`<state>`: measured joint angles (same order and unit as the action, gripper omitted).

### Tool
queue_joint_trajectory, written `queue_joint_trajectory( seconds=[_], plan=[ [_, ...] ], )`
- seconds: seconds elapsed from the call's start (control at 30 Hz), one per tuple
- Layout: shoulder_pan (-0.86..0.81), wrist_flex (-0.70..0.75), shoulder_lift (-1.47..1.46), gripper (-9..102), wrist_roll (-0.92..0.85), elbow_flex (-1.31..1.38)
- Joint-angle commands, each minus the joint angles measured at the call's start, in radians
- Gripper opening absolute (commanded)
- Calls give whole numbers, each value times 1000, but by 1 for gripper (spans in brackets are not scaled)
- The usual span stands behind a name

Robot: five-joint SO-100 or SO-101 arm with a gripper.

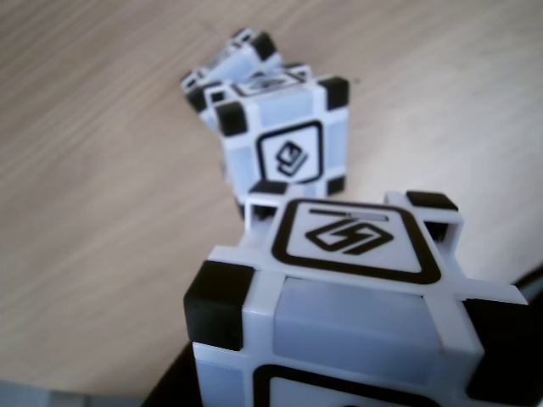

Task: Stack cubes from left to right.

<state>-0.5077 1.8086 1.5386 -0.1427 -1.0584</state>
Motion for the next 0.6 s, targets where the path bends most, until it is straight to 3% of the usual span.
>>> queue_joint_trajectory(
  seconds=[0.0,0.57],
  plan=[
    [-6,8,5,0,-3,58],
    [15,9,-64,0,121,58]
  ],
)
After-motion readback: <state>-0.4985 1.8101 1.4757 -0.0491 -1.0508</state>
